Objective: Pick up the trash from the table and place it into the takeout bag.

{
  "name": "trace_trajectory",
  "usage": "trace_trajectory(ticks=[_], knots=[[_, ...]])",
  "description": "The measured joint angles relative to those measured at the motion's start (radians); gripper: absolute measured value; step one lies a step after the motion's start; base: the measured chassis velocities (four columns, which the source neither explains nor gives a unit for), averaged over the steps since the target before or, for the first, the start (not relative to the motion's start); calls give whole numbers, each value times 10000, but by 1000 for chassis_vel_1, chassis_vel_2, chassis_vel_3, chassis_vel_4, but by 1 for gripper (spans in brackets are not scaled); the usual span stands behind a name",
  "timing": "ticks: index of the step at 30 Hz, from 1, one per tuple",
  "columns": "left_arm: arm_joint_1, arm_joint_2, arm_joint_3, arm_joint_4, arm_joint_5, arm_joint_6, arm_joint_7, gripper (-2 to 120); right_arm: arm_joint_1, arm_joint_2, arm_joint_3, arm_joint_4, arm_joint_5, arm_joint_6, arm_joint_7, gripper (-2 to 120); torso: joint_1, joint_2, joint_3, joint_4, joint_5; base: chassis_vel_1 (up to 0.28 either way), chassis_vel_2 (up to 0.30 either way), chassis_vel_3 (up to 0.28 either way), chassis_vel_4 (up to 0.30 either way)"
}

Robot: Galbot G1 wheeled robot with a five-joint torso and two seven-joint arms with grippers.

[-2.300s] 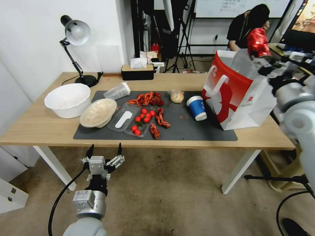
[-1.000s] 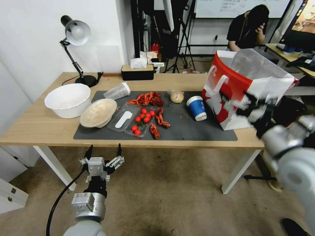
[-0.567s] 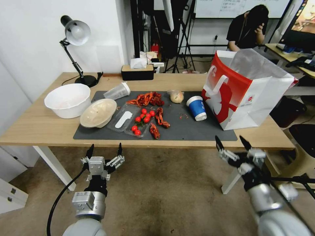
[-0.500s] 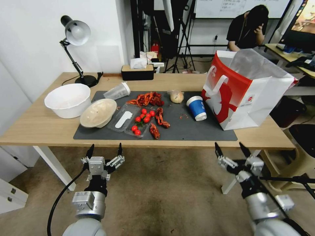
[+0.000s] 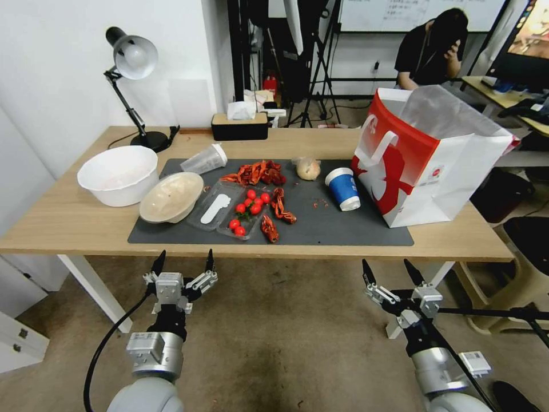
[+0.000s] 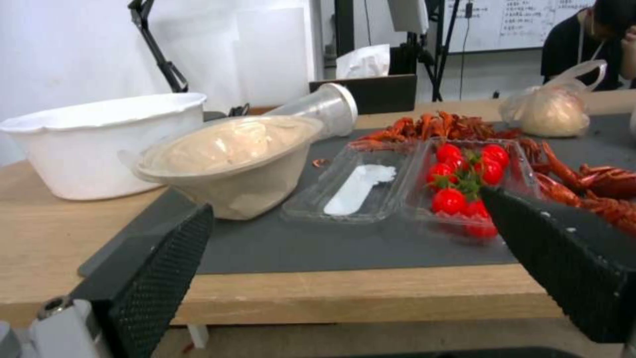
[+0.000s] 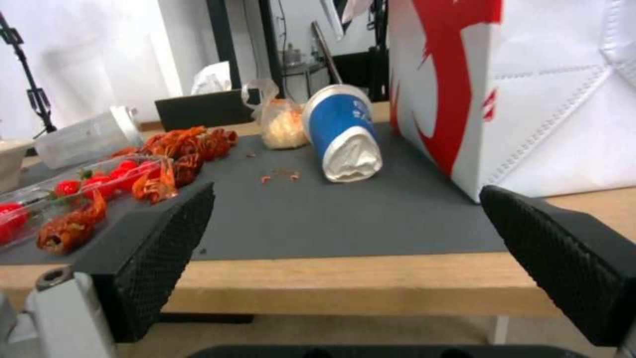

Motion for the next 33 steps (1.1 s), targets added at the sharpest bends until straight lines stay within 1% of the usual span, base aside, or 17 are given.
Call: trace_trajectory(ticks=[1, 3, 4, 7, 9, 10, 12, 14, 15, 16, 19, 23, 24, 26, 27, 30, 33], knots=[[0, 0, 0, 0, 0, 0, 0, 100, 0, 0, 0, 0, 0, 0, 0, 100, 0, 0, 0, 0, 0, 0, 0, 0, 0], [13, 4, 0, -6, 116, 0, 44, 100, 661, -419, -365, -111, 482, -549, 189, 100, -1, 0, 0, 4, 0, 0, 0, 0, 0], [13, 4, 0, -6, 116, 0, 44, 100, 661, -419, -365, -111, 482, -549, 189, 100, -1, 0, 0, 4, 0, 0, 0, 0, 0], [45, -33, 4, -43, 213, 0, 92, 100, 1388, -728, -703, -327, 609, -840, 303, 100, -1, -1, 0, 3, 2, 0, 0, 0, 0], [65, -112, 14, -114, 262, 3, 116, 100, 2311, -941, -1011, -447, 636, -1303, 456, 100, 0, -1, 0, 4, 1, 0, 0, 0, 0], [65, -112, 14, -114, 262, 3, 116, 100, 2311, -941, -1011, -447, 636, -1303, 456, 100, 0, -1, 0, 4, 1, 0, 0, 0, 0], [121, -169, 7, -149, 323, 8, 121, 100, 3152, -1107, -1377, -564, 653, -1841, 708, 100, 0, -1, 1, 1, 2, 0, 0, 0, 0], [149, -186, -2, -171, 367, 8, 122, 100, 3496, -1176, -1513, -633, 654, -2046, 817, 100, -1, -1, 0, 2, -1, 0, 0, 0, 0], [182, -203, -19, -185, 420, 8, 125, 100, 3986, -1277, -1811, -775, 654, -2448, 1041, 100, 0, -1, 0, 3, 0, 0, 0, 0, 0], [182, -203, -19, -185, 420, 8, 125, 100, 3986, -1277, -1811, -775, 654, -2448, 1041, 100, 0, -1, 0, 3, 0, 0, 0, 0, 0], [229, -238, -61, -202, 485, 8, 125, 100, 5164, -1435, -2444, -1280, 653, -3269, 1795, 100, 2, -1, 0, 3, -1, 0, 0, 0, 0], [249, -251, -74, -202, 508, 7, 126, 100, 5799, -1488, -2725, -1619, 676, -3723, 2202, 100, 2, -2, 1, 2, 3, 0, 0, 0, 0], [252, -255, -87, -199, 523, 7, 126, 100, 6385, -1534, -2959, -1952, 779, -4058, 2601, 100, 2, -1, 0, 2, -1, 0, 0, 0, 0], [242, -257, -115, -170, 526, 7, 128, 100, 7111, -1597, -3235, -2457, 964, -4476, 2996, 100, 3, -1, 0, 4, -2, 0, 0, 0, 0], [242, -257, -115, -170, 526, 7, 128, 100, 7111, -1597, -3235, -2457, 964, -4476, 2996, 100, 3, -1, 0, 4, -2, 0, 0, 0, 0], [210, -260, -136, -105, 525, 7, 133, 100, 7755, -1625, -3445, -3005, 1142, -4987, 3179, 100, 2, -1, 0, 2, -2, 0, 0, 0, 0], [206, -262, -136, -96, 525, 7, 133, 100, 7810, -1622, -3463, -3062, 1170, -5047, 3205, 100, 2, -1, 1, 1, -1, 0, 0, 0, 0]])
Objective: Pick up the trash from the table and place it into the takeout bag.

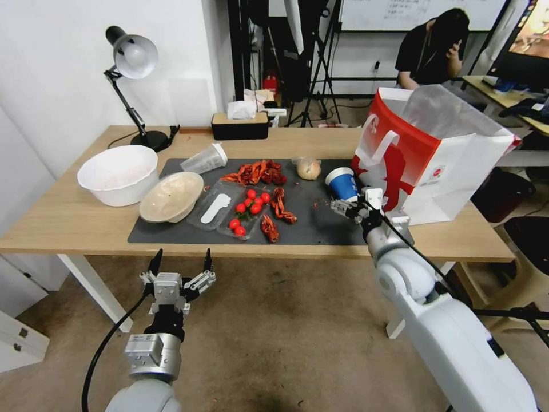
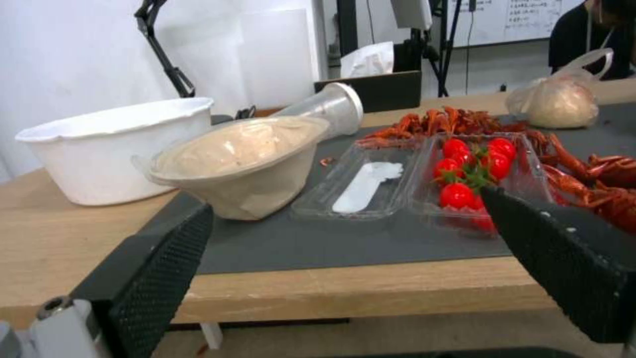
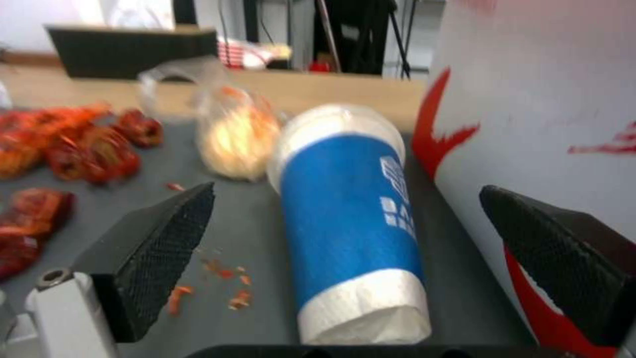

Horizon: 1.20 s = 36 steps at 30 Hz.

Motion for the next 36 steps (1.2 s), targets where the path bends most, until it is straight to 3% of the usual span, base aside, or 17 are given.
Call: trace_trajectory(ticks=[7, 25, 28, 36], knots=[[-53, -41, 12, 61, -13, -2, -5, 100, 531, 83, -170, -709, 387, -370, 149, 100, 0, 0, -1, 0, 2, 0, 0, 0, 0], [-88, -15, -18, 141, -21, -40, -25, 100, 849, 63, -200, -1188, 910, -968, -104, 100, 0, 0, -1, 0, 1, 0, 0, 0, 0], [-87, -4, -2, 140, -24, -47, -66, 100, 978, 37, -153, -1469, 993, -1052, -684, 89, -2, 0, -1, 1, 1, 0, 0, 0, 0], [-81, 27, -80, 126, -96, -58, -163, 100, 907, 43, -139, -1595, 941, -969, -865, 60, -2, 0, -1, 1, 1, 0, 0, 0, 0]])
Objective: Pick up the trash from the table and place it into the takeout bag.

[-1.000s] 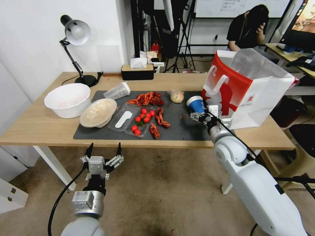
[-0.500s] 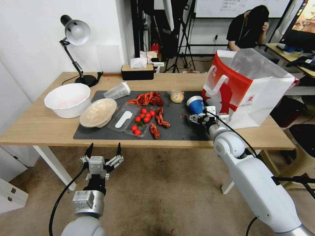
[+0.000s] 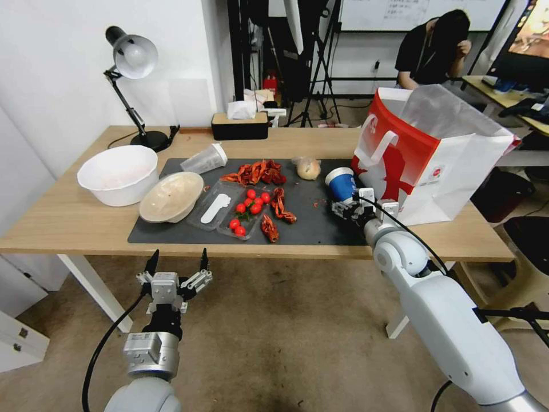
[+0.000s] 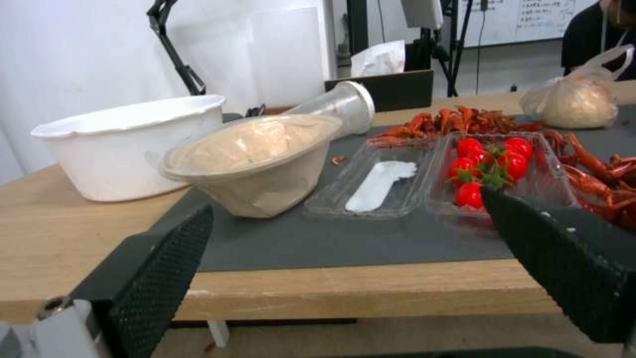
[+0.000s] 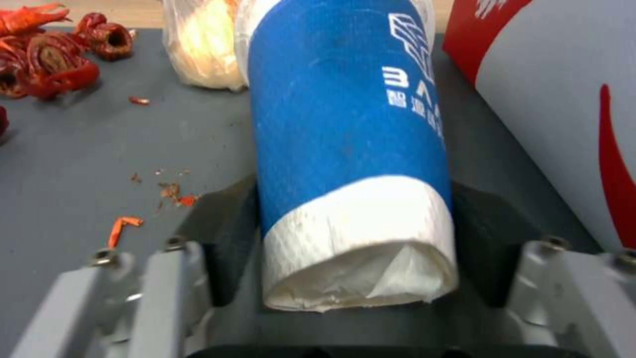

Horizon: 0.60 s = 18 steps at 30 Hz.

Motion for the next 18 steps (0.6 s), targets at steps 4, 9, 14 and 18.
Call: trace_trajectory(ticks=[4, 9, 14, 18], knots=[[-2, -5, 4, -3, 5, -11, -11, 100, -97, -32, 19, 24, -1, 43, 4, 46, -1, 0, -1, -1, -1, 0, 0, 0, 0], [18, -17, 6, -33, 30, -13, -29, 100, -184, -76, 23, 117, -22, 262, 8, 27, 0, 2, -2, 0, -1, 0, 0, 0, 0], [67, -22, -7, -94, 41, -15, -41, 100, -401, -198, 151, 397, -70, 572, -258, 11, 0, 1, 0, -1, 3, 0, 0, 0, 0], [90, -28, -13, -112, 48, -25, -55, 100, -604, -354, 314, 835, -277, 1066, -720, 7, 0, 1, 0, 0, -1, 0, 0, 0, 0]])
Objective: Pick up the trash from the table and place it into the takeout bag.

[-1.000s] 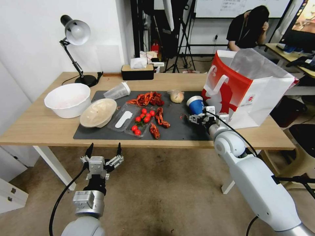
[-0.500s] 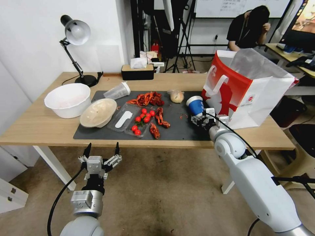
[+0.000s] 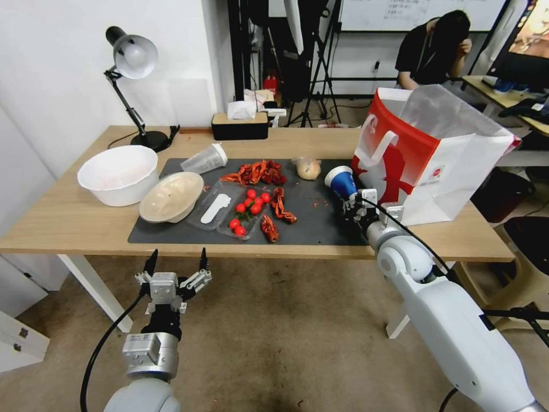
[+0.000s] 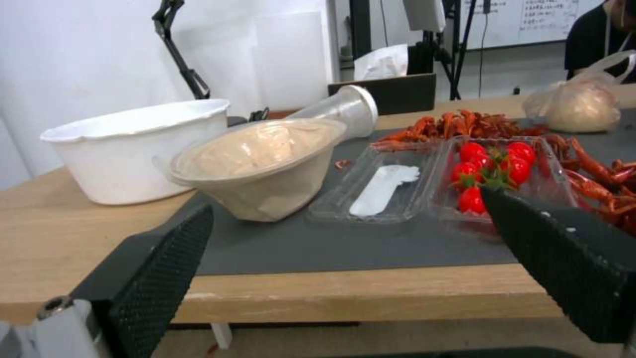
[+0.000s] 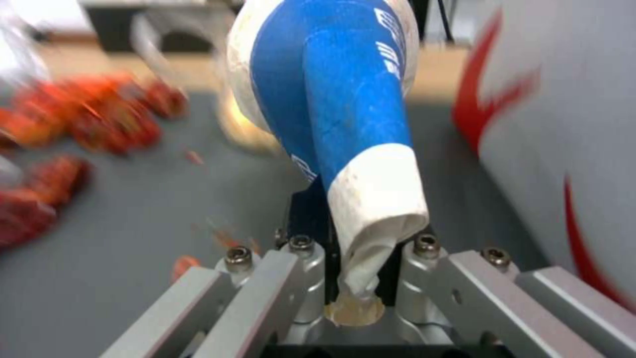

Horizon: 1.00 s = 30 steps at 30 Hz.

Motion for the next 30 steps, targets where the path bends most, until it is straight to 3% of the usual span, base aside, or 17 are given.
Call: trace_trajectory(ticks=[9, 13, 16, 21, 30], knots=[[12, -32, 18, -9, 26, -9, -3, 100, -311, -712, 508, 1481, -198, 947, -692, 7, 0, 0, 0, -1, 3, 0, 0, 0, 0], [18, -50, 17, -9, 40, -14, -4, 100, -85, -1214, 961, 2397, 433, 1161, -433, 7, -1, 0, 0, 0, 1, 0, 0, 0, 0], [20, -69, 7, -17, 53, -18, -3, 100, 665, -2077, 1951, 3254, 2084, 756, 643, 7, -1, 1, -1, 0, -1, 0, 0, 0, 0], [-2, -61, 9, -11, 47, -18, -1, 100, 1252, -2719, 2608, 2637, 2785, 288, 1536, 7, -1, 0, 0, -1, 2, 0, 0, 0, 0], [-135, -8, 59, 88, -24, 29, -1, 100, 1499, -2904, 2662, 1283, 2941, 171, 2045, 13, 0, -2, 0, -1, 4, 0, 0, 0, 0]])
